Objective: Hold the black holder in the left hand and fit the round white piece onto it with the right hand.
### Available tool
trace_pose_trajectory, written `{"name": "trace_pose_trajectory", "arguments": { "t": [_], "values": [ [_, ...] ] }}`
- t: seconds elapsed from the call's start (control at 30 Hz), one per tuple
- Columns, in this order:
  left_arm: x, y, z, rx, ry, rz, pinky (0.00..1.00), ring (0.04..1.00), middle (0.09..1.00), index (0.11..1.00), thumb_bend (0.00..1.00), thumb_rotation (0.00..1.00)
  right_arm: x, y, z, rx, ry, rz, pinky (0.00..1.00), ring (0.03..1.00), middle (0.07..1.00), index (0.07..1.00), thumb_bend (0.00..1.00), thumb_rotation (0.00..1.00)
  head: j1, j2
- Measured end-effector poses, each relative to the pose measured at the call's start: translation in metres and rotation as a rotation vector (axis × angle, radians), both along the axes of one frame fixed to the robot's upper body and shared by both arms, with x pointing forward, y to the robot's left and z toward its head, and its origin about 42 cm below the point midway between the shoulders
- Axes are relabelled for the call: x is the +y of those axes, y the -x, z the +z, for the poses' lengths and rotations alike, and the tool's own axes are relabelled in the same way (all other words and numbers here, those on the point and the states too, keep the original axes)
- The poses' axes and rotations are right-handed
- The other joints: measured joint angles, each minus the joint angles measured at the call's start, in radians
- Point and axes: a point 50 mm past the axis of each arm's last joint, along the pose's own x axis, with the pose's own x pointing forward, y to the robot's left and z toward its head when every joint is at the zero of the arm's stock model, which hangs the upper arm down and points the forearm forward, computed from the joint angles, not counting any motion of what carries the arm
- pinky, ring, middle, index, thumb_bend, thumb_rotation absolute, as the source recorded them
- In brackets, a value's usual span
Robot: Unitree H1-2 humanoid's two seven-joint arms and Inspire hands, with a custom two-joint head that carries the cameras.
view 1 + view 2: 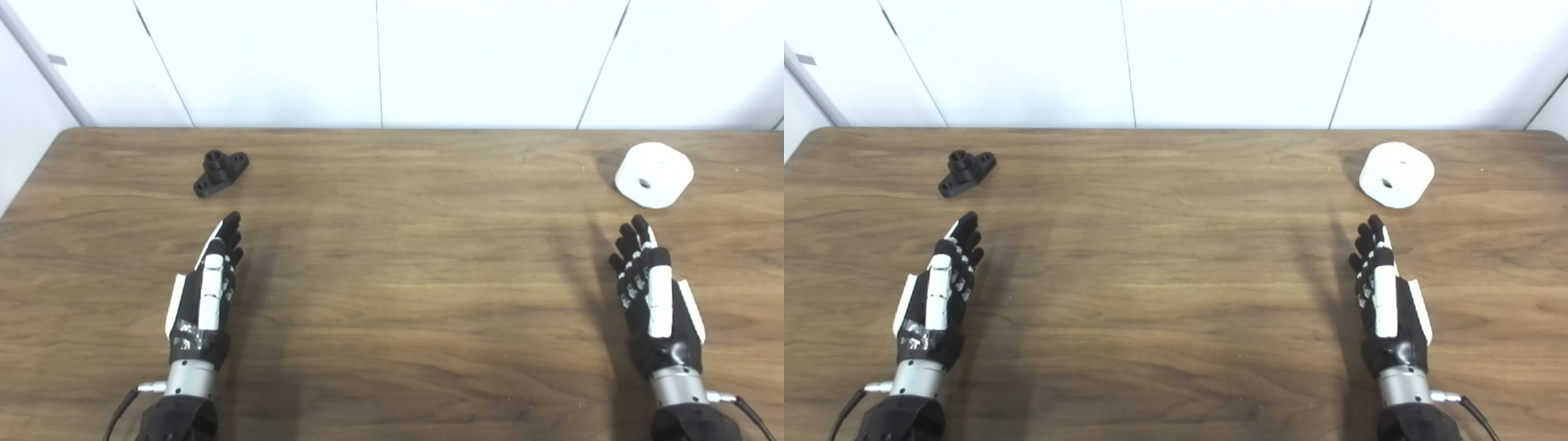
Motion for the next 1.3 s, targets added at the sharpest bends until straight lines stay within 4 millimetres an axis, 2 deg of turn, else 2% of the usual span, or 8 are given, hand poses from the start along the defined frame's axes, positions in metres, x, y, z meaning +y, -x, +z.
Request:
{"name": "trace_pose_trajectory", "arguments": {
  "t": [0.07, 0.23, 0.3, 0.53, 0.77, 0.8, 0.93, 1.3],
  "values": [
    [-0.002, 0.001, -0.002, 0.002, 0.002, 0.0, 1.0, 0.977, 0.966, 0.939, 0.37, 0.9, -0.001, 0.0, -0.001, -0.005, 0.001, 0.001, 1.0, 1.0, 0.984, 0.994, 0.55, 1.0, 0.02, -0.015],
    [-0.01, 0.002, -0.005, -0.008, -0.005, -0.006, 1.0, 0.986, 0.976, 0.941, 0.4, 0.91, -0.007, 0.001, -0.006, -0.021, 0.002, 0.007, 1.0, 1.0, 0.99, 0.998, 0.57, 1.0, 0.106, -0.072],
    [-0.013, 0.002, -0.007, -0.002, -0.013, -0.004, 1.0, 0.985, 0.975, 0.94, 0.4, 0.9, -0.011, 0.002, -0.008, -0.027, 0.018, 0.023, 1.0, 1.0, 0.994, 1.0, 0.57, 1.0, 0.117, -0.078],
    [-0.024, 0.003, -0.013, -0.01, -0.019, -0.012, 1.0, 0.99, 0.978, 0.947, 0.38, 0.92, -0.019, 0.003, -0.011, -0.044, 0.023, 0.034, 1.0, 1.0, 0.988, 1.0, 0.56, 1.0, 0.19, -0.16],
    [-0.028, 0.004, -0.015, -0.034, -0.036, -0.001, 1.0, 0.989, 0.978, 0.938, 0.39, 0.9, -0.026, 0.004, -0.012, -0.041, 0.022, 0.044, 1.0, 1.0, 0.987, 0.998, 0.62, 1.0, 0.207, -0.187],
    [-0.029, 0.004, -0.015, -0.035, -0.042, 0.0, 1.0, 0.988, 0.977, 0.937, 0.39, 0.89, -0.027, 0.004, -0.013, -0.041, 0.025, 0.043, 1.0, 1.0, 0.987, 0.997, 0.64, 1.0, 0.21, -0.206],
    [-0.03, 0.004, -0.015, -0.04, -0.047, 0.0, 1.0, 0.993, 0.98, 0.94, 0.39, 0.88, -0.031, 0.004, -0.013, -0.039, 0.037, 0.048, 1.0, 1.0, 0.985, 0.993, 0.68, 1.0, 0.21, -0.226],
    [-0.031, 0.004, -0.015, -0.056, -0.048, -0.004, 1.0, 1.0, 0.987, 0.945, 0.37, 0.85, -0.034, 0.004, -0.014, -0.061, 0.049, 0.058, 1.0, 1.0, 0.969, 0.978, 0.74, 1.0, 0.189, -0.273]
  ]
}}
